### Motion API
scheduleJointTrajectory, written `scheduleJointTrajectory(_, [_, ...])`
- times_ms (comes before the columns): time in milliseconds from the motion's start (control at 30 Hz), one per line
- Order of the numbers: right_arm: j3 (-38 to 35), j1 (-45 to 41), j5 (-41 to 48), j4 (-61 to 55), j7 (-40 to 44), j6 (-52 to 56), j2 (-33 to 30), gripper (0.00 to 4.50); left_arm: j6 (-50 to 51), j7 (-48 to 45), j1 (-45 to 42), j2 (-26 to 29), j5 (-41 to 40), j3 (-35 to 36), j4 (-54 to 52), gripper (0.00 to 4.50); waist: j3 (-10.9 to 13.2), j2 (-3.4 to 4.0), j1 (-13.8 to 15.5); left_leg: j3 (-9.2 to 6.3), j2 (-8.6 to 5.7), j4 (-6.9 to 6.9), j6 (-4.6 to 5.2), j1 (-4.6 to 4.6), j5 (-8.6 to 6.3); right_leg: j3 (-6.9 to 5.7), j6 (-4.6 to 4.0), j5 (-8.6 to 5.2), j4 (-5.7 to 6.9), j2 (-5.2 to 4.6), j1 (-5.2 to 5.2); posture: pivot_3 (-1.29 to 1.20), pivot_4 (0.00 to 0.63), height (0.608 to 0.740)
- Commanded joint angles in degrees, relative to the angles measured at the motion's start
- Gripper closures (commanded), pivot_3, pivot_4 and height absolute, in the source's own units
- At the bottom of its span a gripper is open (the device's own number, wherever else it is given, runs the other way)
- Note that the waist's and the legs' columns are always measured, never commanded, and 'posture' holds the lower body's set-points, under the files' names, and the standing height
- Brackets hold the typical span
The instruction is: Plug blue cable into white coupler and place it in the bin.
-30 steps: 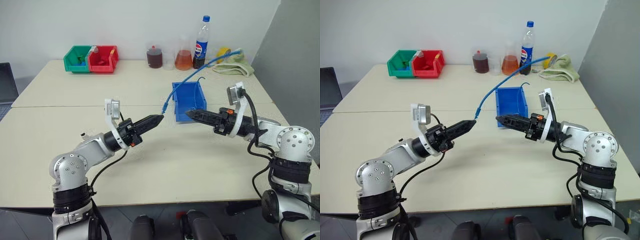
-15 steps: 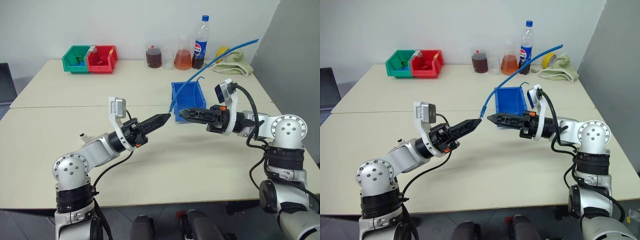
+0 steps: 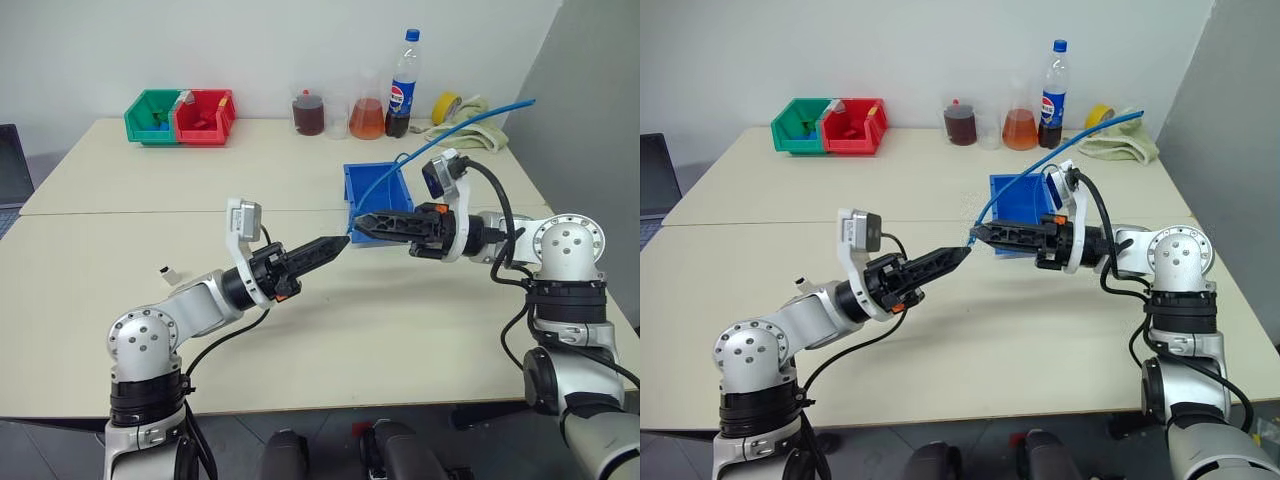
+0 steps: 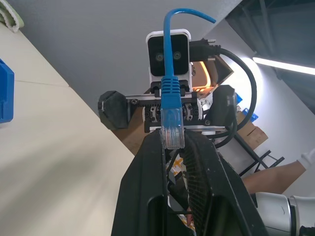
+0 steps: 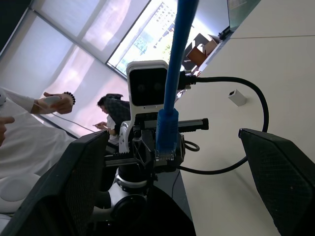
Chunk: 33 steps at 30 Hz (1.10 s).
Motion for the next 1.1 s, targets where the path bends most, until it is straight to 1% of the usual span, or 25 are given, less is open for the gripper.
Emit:
scheduleJointTrajectory(33, [-0.03,-2.17,-0.89,-0.13,2.57,-1.34,-0.65,0.48,-1.02,-0.7,-0.04,1.07,-1.77,-0.23,-1.84,4.26,0.0,0.0,-0.02,0.0,0.0,-0.01,0.0,0.0,0.0,0.0,0.0,0.0,0.0,0.0,0.0,0.0,0.15,0.74])
scheduleJointTrajectory(100, [0.38,-2.43,-1.85,0.61,3.44,-1.84,-0.73,1.0,-1.15,-1.0,-0.27,1.55,-1.82,-0.42,-1.56,4.26,0.0,0.0,-0.01,-0.02,0.02,-0.02,0.0,0.01,0.0,-0.02,0.0,0.0,0.0,0.0,-0.01,0.0,0.15,0.74])
scheduleJointTrajectory(200, [1.03,-2.76,-3.13,1.43,5.11,-2.25,-1.17,1.61,-1.16,-1.38,-0.46,2.2,-1.9,-0.62,-1.41,4.26,0.0,0.0,-0.03,-0.01,0.02,-0.03,0.0,0.0,0.0,-0.01,0.0,0.0,-0.01,0.01,-0.01,0.0,0.15,0.74])
scheduleJointTrajectory(433, [1.83,-3.93,-4.94,2.62,8.15,-2.15,-1.8,1.61,-1.01,-2.19,-0.1,2.94,-1.92,-1.33,-1.61,4.26,0.01,0.01,0.0,-0.02,0.01,-0.04,0.0,-0.1,0.0,-0.02,0.0,0.0,-0.08,0.0,-0.08,0.0,0.15,0.74])
scheduleJointTrajectory(900, [2.87,-4.5,-6.65,2.7,11.52,-1.3,-2.18,1.61,-1.41,-2.82,0.12,3.46,-1.7,-1.92,-1.65,4.26,0.01,0.02,0.0,-0.06,0.02,-0.1,0.07,-0.29,-0.04,-0.07,0.05,0.03,-0.47,0.0,-0.08,0.0,0.15,0.74])
scheduleJointTrajectory(933, [2.96,-4.48,-6.73,2.64,11.64,-1.35,-2.21,1.95,-1.42,-2.94,0.18,3.53,-1.54,-1.98,-1.73,4.26,0.01,0.02,0.01,-0.05,0.03,-0.1,0.07,-0.29,-0.05,-0.07,0.05,0.03,-0.49,0.0,-0.08,0.0,0.15,0.74])
scheduleJointTrajectory(967, [3.03,-4.48,-6.85,2.65,11.7,-1.47,-2.16,2.03,-1.47,-3.06,0.23,3.56,-1.35,-2.04,-1.73,4.26,0.01,0.02,0.01,-0.05,0.02,-0.11,0.08,-0.29,-0.05,-0.06,0.05,0.03,-0.51,0.0,-0.08,0.0,0.15,0.74])
scheduleJointTrajectory(1100, [3.0,-4.59,-6.98,2.95,11.83,-1.41,-1.76,2.9,-1.63,-3.11,0.5,3.5,-1.24,-2.15,-1.87,4.26,0.01,0.02,0.01,-0.05,0.03,-0.11,0.09,-0.3,-0.06,-0.06,0.05,0.03,-0.52,0.0,-0.08,0.0,0.15,0.74])
